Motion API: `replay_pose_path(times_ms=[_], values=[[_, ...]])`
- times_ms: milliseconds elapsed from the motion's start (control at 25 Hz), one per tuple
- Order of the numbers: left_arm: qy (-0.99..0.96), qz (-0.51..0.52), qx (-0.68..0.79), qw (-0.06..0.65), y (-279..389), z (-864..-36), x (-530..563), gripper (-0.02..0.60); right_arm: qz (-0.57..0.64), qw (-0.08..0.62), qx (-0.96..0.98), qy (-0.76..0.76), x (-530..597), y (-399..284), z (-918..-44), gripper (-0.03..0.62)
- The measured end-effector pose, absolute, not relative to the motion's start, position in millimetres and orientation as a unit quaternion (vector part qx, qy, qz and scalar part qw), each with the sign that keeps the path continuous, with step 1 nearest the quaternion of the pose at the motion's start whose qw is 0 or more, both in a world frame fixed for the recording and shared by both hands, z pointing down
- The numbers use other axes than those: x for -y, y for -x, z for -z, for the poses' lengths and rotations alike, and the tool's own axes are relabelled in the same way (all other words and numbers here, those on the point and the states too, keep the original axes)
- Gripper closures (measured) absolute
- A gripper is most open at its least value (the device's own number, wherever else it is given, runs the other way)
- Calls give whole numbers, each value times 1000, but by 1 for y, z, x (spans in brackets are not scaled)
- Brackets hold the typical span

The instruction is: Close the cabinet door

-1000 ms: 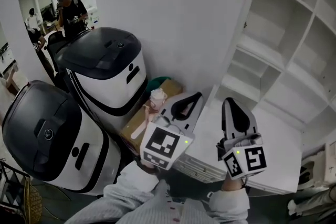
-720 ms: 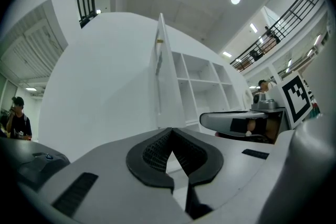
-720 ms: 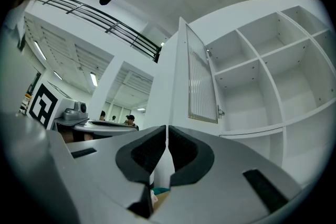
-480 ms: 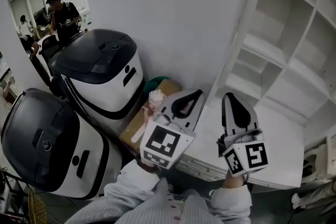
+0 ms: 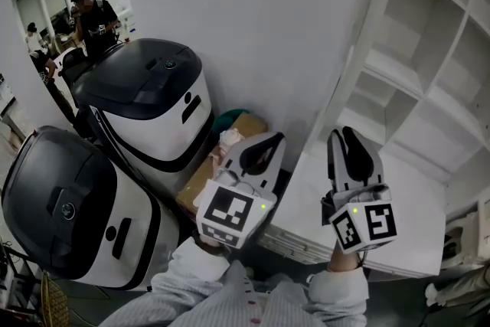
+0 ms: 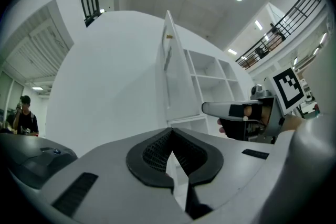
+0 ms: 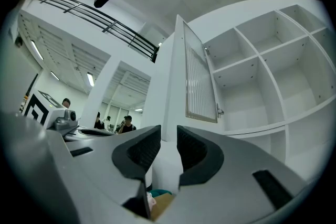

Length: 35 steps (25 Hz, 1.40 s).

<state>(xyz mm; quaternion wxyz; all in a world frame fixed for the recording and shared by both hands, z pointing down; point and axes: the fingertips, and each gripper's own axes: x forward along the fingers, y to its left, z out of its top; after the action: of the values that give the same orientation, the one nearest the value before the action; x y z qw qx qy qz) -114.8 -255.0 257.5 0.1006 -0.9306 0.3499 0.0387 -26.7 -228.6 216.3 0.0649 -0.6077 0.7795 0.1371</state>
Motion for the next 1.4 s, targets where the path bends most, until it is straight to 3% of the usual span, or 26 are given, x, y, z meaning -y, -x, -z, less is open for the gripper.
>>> replay_pose_path(times_ms=[240, 440, 760, 1160, 1400], values=[[924, -30, -370, 89, 133, -268, 261, 572, -149, 53, -771, 616, 241, 27, -220, 439], [920, -25, -383, 83, 146, -273, 267, 572, -167, 26, -751, 638, 260, 32, -225, 391], [911, -19, -406, 72, 170, -282, 277, 572, -213, -12, -703, 678, 290, 28, -228, 387], [901, -20, -429, 64, 192, -287, 286, 571, -265, 5, -659, 704, 298, 25, -216, 387], [904, -18, -423, 61, 189, -290, 289, 572, -261, 19, -644, 719, 296, 24, -210, 436]])
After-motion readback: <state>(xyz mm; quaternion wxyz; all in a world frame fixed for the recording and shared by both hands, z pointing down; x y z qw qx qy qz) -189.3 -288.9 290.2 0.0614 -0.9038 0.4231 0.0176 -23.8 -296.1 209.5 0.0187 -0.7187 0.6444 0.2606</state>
